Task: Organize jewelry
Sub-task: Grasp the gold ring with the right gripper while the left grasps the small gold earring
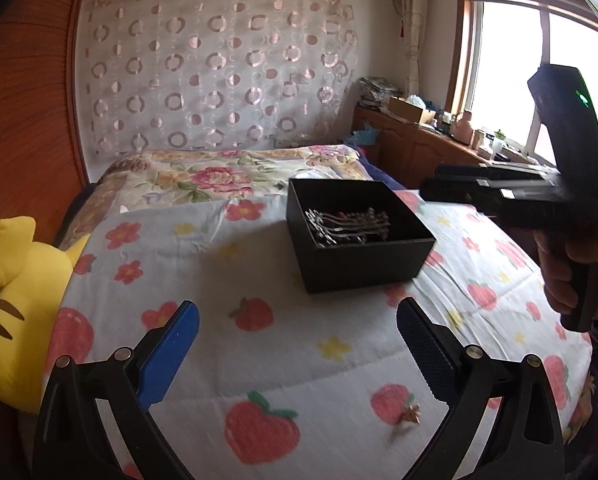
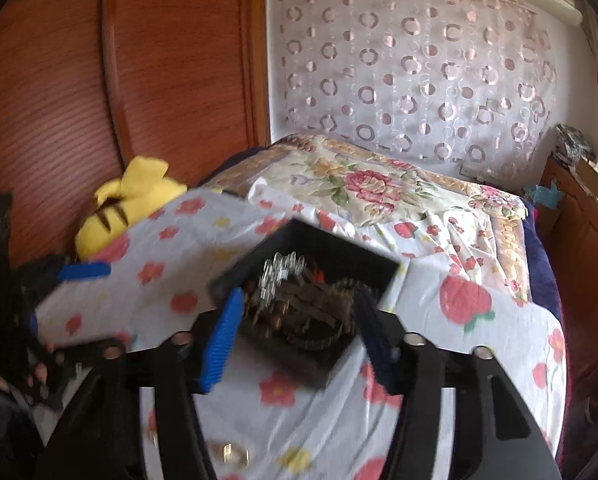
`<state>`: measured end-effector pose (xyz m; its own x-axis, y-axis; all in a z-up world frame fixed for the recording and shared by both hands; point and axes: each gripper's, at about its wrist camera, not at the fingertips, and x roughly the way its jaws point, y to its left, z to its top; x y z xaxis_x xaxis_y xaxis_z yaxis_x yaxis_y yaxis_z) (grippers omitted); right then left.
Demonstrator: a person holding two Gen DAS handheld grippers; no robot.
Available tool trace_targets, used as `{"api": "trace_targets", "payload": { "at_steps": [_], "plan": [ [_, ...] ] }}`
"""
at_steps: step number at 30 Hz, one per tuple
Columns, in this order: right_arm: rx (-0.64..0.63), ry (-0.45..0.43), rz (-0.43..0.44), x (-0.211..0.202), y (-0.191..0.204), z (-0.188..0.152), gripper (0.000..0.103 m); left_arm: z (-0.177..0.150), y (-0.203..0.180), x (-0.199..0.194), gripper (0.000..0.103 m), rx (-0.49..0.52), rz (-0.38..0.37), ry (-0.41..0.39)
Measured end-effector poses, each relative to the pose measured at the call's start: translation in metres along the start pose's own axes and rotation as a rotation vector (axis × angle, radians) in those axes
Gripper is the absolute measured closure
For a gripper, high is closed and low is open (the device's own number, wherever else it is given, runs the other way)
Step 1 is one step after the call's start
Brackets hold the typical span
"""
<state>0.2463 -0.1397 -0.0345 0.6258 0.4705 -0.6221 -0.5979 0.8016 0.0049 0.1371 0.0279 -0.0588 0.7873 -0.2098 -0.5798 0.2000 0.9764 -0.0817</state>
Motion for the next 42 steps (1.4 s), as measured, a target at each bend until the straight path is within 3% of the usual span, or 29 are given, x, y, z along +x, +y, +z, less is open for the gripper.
{"api": "trace_targets", "payload": {
  "at_steps": [4,13,19,24,28,35,42],
  "plan": [
    [-0.033,0.072,0.056,-0.008,0.011,-0.04,0.07,-0.012,-0.006,-0.002,0.008,-0.003,-0.024,0.021],
    [-0.107,0.181,0.124,-0.001,0.04,-0.099,0.072,-0.032,-0.012,0.001,0.008,-0.006,-0.05,0.075],
    [-0.136,0.209,0.15,0.007,0.049,-0.104,0.083,-0.04,-0.016,-0.003,0.008,0.007,-0.045,0.096],
    [-0.16,0.236,0.147,0.015,0.05,-0.105,0.084,-0.046,-0.022,-0.006,0.008,0.026,-0.046,0.114],
    [-0.151,0.244,0.158,0.015,0.046,-0.105,0.097,-0.048,-0.028,-0.007,0.008,0.049,-0.049,0.132],
    [-0.093,0.183,0.13,-0.007,0.031,-0.113,0.097,-0.052,-0.046,0.001,0.008,0.091,-0.084,0.18],
    [-0.067,0.139,0.127,-0.026,0.024,-0.115,0.097,-0.056,-0.068,0.012,0.06,0.148,-0.116,0.243]
  ]
}}
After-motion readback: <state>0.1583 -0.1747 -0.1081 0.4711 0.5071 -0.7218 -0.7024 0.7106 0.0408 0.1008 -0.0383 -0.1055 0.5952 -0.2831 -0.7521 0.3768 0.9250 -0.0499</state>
